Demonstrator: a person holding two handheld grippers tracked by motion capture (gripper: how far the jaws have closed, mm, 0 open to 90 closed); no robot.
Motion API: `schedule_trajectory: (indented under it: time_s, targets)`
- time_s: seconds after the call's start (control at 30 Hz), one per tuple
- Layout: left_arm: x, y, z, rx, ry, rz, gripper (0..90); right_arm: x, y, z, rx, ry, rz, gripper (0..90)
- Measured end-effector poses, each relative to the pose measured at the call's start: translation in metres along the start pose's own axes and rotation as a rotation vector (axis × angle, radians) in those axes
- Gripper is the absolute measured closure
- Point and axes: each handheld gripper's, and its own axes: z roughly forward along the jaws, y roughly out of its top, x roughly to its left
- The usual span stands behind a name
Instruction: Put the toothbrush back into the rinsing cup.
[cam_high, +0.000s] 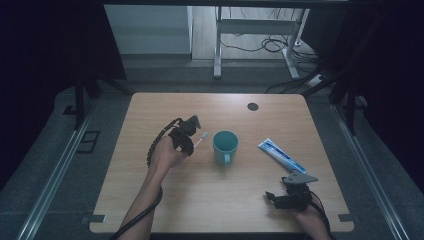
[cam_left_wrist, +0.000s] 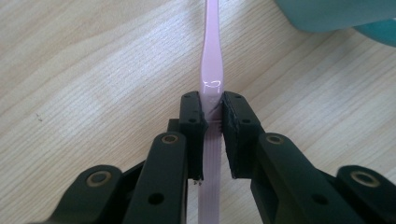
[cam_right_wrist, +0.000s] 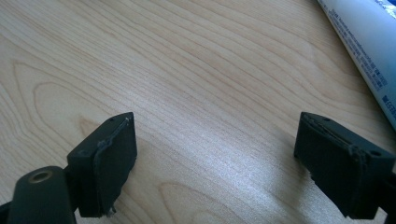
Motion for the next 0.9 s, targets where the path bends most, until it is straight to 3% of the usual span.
schedule_trajectory:
  time_s: [0.23,0.53,0.9]
  targets:
    - [-0.001,0.001,-0.008,-0.012,-0.002,0.026,78.8,0.000,0.000,0.000,0.000,0.000,-0.001,12.9]
    - [-0.002,0.002,-0.020,-0.069,-0.016,0.039,78.9,0.000,0.000,0.000,0.001,-0.001,0.000,12.9]
    - [-0.005,0.003,-0.036,-0.159,-0.003,0.072,78.9,0.000,0.000,0.000,0.000,-0.002,-0.001,12.9]
